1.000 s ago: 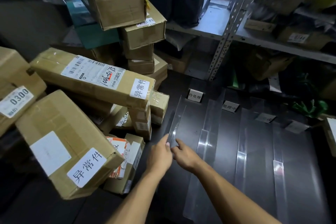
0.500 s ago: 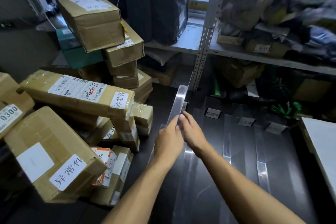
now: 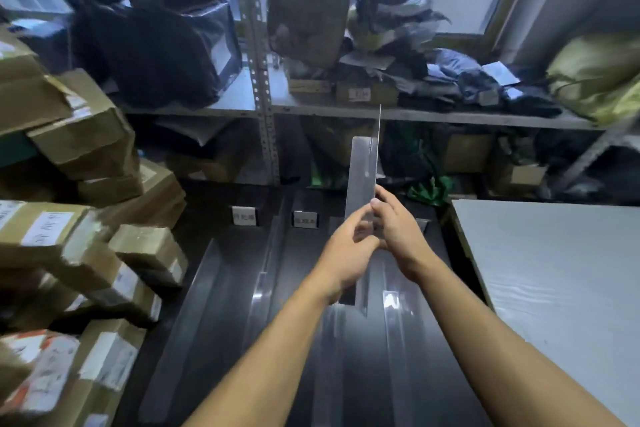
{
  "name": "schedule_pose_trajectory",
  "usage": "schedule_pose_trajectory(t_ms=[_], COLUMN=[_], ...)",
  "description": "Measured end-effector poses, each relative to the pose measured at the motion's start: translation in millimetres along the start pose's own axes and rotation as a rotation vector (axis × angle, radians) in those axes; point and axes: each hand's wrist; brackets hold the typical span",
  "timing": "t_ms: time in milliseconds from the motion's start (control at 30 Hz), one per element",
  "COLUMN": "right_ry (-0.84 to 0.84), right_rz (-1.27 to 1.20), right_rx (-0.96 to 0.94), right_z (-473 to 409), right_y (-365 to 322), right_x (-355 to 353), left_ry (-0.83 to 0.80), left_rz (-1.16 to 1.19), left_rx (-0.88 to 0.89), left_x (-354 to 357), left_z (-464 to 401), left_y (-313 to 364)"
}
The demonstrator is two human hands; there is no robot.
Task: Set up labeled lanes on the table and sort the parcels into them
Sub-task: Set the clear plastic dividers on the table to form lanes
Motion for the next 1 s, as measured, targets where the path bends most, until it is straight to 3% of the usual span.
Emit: schedule_pose_trajectory(t_ms=[233,400,600,1000], right_ry=[0.175,0.246,0.219,0.222], right_rz=[0.065,0.066,0.05,0.247], right_rx=[0.044,0.149,0.279,0.375], right_z=[-2,-14,-41,-85], right_y=[33,78,125,180], right_x=[-149,-215,-245,-258], left_ry=[-0.131,-0.188,-0.187,-0.142], left_rz=[0.106,0.077,0.066,0.048], left_rx=[-0.046,-0.16,-0.257,-0.367], left_x=[149,217,254,282], left_z=[-37,-55,-75,-105], left_y=[-7,-29,-79,-158])
Point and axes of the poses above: each hand's wrist, its own z-axis away from the middle knuckle, its own x-axis out of the palm, y = z × x, and after that the axes turned 10 degrees about x, right-handed
